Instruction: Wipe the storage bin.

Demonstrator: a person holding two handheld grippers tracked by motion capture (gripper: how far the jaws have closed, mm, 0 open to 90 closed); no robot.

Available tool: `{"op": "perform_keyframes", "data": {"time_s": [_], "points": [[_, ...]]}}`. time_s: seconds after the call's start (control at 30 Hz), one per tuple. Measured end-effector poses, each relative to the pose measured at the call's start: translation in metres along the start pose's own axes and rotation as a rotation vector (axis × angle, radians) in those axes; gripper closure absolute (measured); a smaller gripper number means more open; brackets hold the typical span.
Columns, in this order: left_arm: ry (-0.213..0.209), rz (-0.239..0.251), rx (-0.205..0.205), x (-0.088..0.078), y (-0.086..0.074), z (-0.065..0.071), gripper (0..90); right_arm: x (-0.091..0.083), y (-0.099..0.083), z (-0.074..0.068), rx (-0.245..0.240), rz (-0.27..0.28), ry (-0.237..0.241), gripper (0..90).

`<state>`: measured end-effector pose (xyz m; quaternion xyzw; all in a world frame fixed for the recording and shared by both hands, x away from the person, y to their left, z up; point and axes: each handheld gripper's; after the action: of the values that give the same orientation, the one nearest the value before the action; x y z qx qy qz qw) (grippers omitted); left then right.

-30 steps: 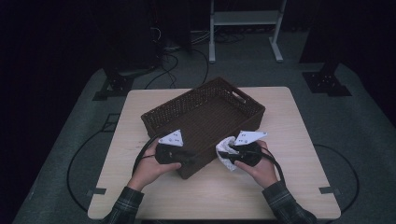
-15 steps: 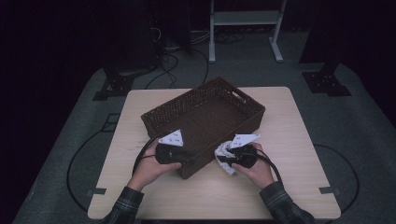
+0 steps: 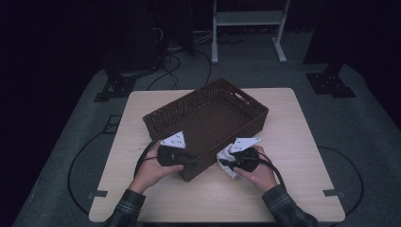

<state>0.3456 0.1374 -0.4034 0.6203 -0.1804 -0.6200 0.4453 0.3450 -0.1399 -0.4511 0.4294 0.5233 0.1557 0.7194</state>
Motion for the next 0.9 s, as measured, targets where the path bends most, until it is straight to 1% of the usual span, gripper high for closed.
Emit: {"op": "perform_keyframes", "data": {"time_s": [0.07, 0.27, 0.37, 0.43, 0.57, 0.67, 0.8, 0.9], "points": [[0.0, 0.0, 0.0, 0.0, 0.0, 0.0, 69.9, -0.006, 0.004, -0.003, -0.007, 0.016, -0.005, 70.9], [-0.002, 0.0, 0.0, 0.0, 0.0, 0.0, 69.9, -0.024, 0.014, -0.007, -0.022, 0.099, 0.008, 71.0], [-0.001, 0.0, 0.0, 0.0, 0.0, 0.0, 69.8, -0.03, 0.019, -0.01, -0.028, 0.13, 0.013, 70.9], [-0.001, 0.0, 0.0, 0.0, 0.0, 0.0, 69.9, -0.033, 0.021, -0.012, -0.034, 0.153, 0.021, 70.9], [-0.001, 0.0, 0.001, 0.0, 0.0, 0.0, 69.9, -0.038, 0.026, -0.017, -0.054, 0.196, 0.054, 70.9], [-0.002, 0.0, -0.005, 0.0, 0.0, 0.0, 69.8, -0.034, 0.028, -0.019, -0.064, 0.191, 0.053, 70.9], [0.001, -0.001, 0.002, 0.0, 0.0, 0.0, 69.8, -0.024, 0.025, -0.019, -0.045, 0.173, 0.068, 71.1], [0.0, 0.0, -0.001, 0.0, 0.0, 0.0, 69.8, -0.018, 0.024, -0.018, -0.042, 0.159, 0.072, 71.2]]}}
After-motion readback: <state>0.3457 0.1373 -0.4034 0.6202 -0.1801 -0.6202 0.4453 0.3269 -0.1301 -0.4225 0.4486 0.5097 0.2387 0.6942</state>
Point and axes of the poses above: each handheld gripper's, and its own axes: x roughly forward along the jaws, y roughly out of its top, z roughly to its right, and after that the axes turned 5 degrees about -x, right-handed
